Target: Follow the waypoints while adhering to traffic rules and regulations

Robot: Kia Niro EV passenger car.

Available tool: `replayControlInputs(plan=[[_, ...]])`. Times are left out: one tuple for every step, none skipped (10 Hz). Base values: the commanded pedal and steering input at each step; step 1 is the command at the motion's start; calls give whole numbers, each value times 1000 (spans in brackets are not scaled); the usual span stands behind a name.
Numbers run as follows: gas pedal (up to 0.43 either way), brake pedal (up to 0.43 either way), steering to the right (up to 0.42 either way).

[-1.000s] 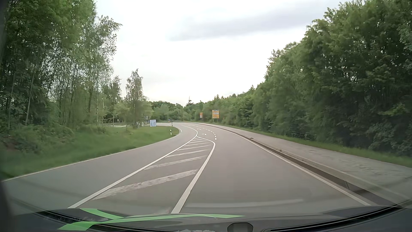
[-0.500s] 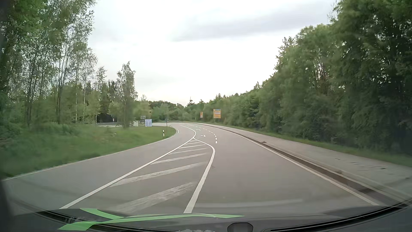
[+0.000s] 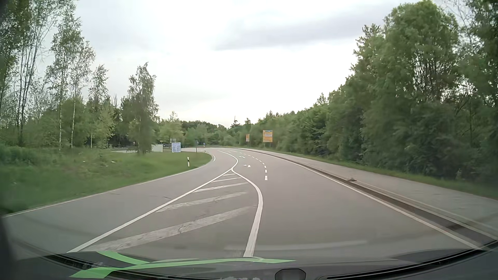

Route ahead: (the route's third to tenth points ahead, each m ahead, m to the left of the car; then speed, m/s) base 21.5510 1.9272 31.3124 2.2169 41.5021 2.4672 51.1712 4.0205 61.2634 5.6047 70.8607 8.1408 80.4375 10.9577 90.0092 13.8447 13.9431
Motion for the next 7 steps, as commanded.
replayControlInputs(plan=[[0,0,-20],[0,0,-24],[0,0,-24],[0,0,-24],[0,0,-24],[0,0,-24],[0,0,-24]])
